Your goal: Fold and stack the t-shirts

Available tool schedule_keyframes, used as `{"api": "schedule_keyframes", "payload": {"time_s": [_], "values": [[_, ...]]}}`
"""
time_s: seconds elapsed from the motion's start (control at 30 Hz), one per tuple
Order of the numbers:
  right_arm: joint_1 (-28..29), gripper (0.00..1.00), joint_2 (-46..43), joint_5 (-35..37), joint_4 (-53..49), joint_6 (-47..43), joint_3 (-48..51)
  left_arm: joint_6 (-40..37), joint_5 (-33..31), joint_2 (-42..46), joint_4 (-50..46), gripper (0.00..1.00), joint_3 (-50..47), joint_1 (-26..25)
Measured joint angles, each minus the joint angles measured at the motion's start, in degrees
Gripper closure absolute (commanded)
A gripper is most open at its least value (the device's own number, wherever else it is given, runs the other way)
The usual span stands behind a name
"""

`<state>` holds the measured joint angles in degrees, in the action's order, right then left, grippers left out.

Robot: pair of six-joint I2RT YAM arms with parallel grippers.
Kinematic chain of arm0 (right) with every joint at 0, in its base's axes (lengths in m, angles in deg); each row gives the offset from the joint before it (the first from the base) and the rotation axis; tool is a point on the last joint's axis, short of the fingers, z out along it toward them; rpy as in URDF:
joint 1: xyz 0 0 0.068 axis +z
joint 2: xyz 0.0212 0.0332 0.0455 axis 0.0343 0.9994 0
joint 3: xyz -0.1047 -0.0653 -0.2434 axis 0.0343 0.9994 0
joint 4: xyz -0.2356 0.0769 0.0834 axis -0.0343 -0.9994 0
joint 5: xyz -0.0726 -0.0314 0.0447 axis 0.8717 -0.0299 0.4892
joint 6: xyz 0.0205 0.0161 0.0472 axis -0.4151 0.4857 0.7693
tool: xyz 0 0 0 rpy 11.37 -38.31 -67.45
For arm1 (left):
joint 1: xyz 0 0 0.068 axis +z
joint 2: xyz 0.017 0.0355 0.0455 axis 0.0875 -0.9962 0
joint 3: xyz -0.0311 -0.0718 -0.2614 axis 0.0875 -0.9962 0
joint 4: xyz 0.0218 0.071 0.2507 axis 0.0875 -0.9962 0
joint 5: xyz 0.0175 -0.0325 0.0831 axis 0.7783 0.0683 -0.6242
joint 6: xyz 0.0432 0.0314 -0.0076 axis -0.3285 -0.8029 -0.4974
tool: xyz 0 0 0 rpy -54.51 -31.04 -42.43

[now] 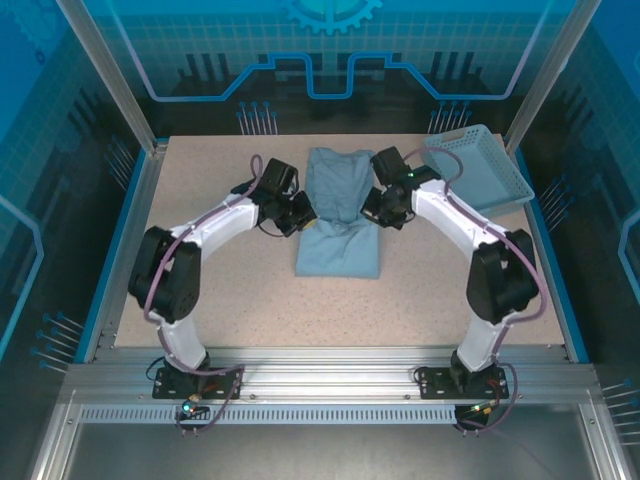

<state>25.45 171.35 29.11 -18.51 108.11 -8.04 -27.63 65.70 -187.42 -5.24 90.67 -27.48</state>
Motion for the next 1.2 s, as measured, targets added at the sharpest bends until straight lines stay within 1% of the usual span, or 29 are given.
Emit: {"api": "schedule_keyframes", "payload": {"time_s": [0.07, 0.1, 0.13, 0.2, 0.23, 0.27, 0.3, 0.4, 0.5, 0.6, 0.73, 0.77, 0.8, 0.87, 0.93, 1.0, 1.07, 1.2], "values": [[-1.07, 1.0, 3.76, -1.09, 0.31, -0.57, -3.3, -0.85, 0.72, -4.0, -0.09, 0.99, 4.0, 0.74], [-1.55, 1.0, 5.77, -1.7, 0.37, -0.81, -4.96, -1.01, 1.11, -5.95, -0.07, 0.9, 5.88, 1.05], [-1.99, 0.96, 7.45, -2.1, 0.37, -0.96, -6.27, -1.05, 1.6, -7.54, -0.09, 0.85, 7.43, 1.31], [-3.08, 0.85, 11.13, -2.99, 0.35, -1.25, -9.05, -1.31, 2.67, -11.26, -0.5, 0.82, 11.08, 1.7], [-3.56, 0.77, 12.57, -3.23, 0.22, -1.64, -10.19, -1.51, 2.86, -12.83, -0.9, 0.8, 12.81, 1.88], [-4.13, 0.69, 14.01, -3.45, 0.09, -1.97, -11.37, -1.88, 3.04, -14.47, -1.7, 0.76, 14.75, 2.08], [-4.72, 0.62, 15.45, -3.65, -0.09, -2.16, -12.66, -2.32, 3.13, -15.74, -2.4, 0.7, 16.37, 2.32], [-6.1, 0.51, 18.16, -4.26, -0.98, -3.37, -16.39, -2.84, 2.82, -16.92, -4.33, 0.7, 18.34, 3.19], [-6.8, 0.49, 18.38, -4.02, -1.81, -4.76, -18.8, -3.54, 0.66, -16.48, -7.08, 0.71, 18.71, 4.07], [-6.88, 0.48, 16.68, -3.93, -1.57, -5.79, -18.1, -3.85, -2.12, -14.36, -8.81, 0.7, 16.63, 4.52], [-6.69, 0.48, 9.11, -3.3, -0.11, -6.67, -9.05, -2.51, -3.78, -4.87, -7.87, 0.7, 5.7, 4.35], [-6.54, 0.48, 6.36, -3.26, 0.37, -6.8, -5.7, -1.99, -3.91, -1.53, -7.45, 0.69, 2.14, 3.98], [-6.25, 0.48, 3.78, -3.21, 1.2, -6.8, -2.36, -1.14, -3.87, 1.05, -6.69, 0.64, -0.66, 3.52], [-5.42, 0.48, -2.19, -3.19, 2.03, -6.75, 5.4, 0.85, -3.19, 6.82, -4.15, 0.59, -7.8, 1.88], [-4.59, 0.47, -7.48, -3.63, 3.39, -6.51, 12.9, 2.21, -2.19, 10.05, -1.7, 0.59, -13.35, 0.48], [-4.39, 0.47, -11.52, -4.72, 4.74, -6.1, 19.45, 2.75, -1.14, 10.75, 0.37, 0.59, -17.03, -0.31], [-5.11, 0.47, -13.31, -5.92, 5.97, -6.12, 23.82, 2.29, -0.83, 9.49, 0.87, 0.59, -17.7, -0.22], [-7.96, 0.46, -11.76, -8.79, 10.4, -7.21, 25.81, -0.66, -0.83, 5.64, 2.82, 0.58, -15.21, 0.24]]}}
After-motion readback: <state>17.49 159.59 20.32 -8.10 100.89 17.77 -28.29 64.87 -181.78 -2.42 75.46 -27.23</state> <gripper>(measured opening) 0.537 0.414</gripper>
